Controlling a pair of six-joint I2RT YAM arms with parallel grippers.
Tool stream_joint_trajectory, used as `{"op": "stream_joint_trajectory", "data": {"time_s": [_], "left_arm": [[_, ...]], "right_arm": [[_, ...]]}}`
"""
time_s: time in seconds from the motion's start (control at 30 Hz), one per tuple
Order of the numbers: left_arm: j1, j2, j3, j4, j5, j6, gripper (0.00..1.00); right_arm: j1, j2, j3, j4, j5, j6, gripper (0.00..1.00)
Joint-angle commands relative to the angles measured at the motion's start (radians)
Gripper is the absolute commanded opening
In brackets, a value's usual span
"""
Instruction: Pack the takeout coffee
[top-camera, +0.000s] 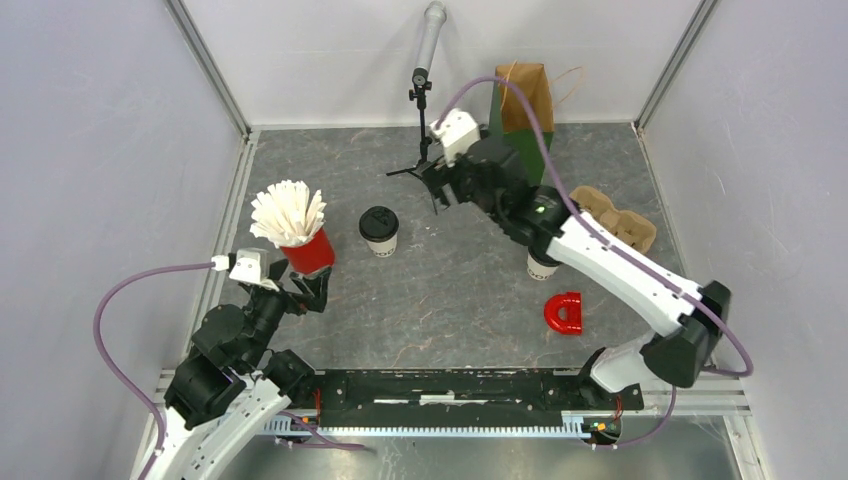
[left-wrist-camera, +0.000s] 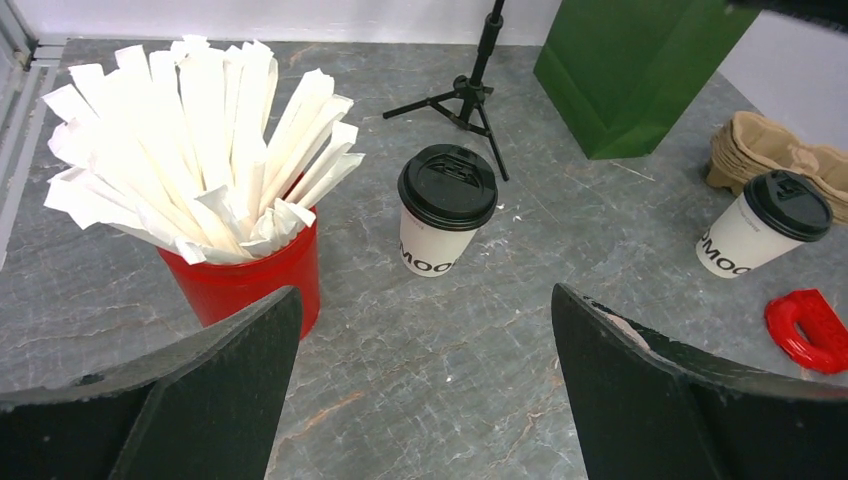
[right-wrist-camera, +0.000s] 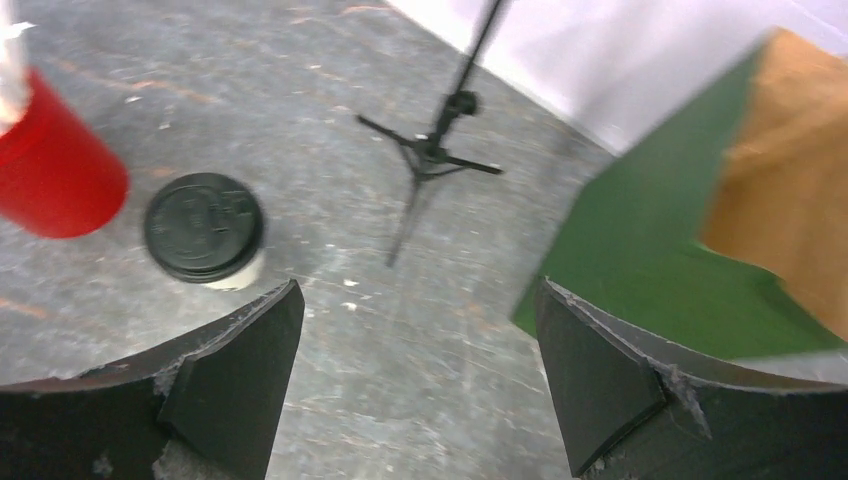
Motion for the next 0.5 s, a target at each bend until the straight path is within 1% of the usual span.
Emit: {"op": "stream_joint_trajectory", "data": {"time_s": [0.0, 0.13, 0.23, 0.3, 0.37, 0.47], "left_arm": [[0.005, 0.022, -0.007, 0.042, 0.066, 0.053, 1.00], [0.006, 0.070, 0.001, 0.044, 0.129, 0.047, 1.00], [0.006, 0.108, 0.017, 0.049, 0.207, 0.021, 0.99], [0.006, 0.127, 0.031, 0.045, 0.279, -0.023, 0.96], [0.005, 0.143, 0.049, 0.041, 0.329, -0.087, 0.93], [0.005, 0.159, 0.096, 0.015, 0.336, -0.231, 0.93]], "right_arm": [[-0.100, -0.097, -0.016, -0.053, 0.051, -0.020, 0.90], [-0.192, -0.094, 0.024, -0.053, 0.045, -0.057, 0.88], [-0.257, -0.048, 0.040, -0.015, 0.039, -0.103, 0.88], [-0.304, 0.007, 0.077, 0.004, 0.012, -0.109, 0.88], [-0.335, 0.078, 0.169, -0.008, -0.002, -0.114, 0.87], [-0.357, 0.189, 0.344, -0.033, 0.007, -0.105, 0.89]]}}
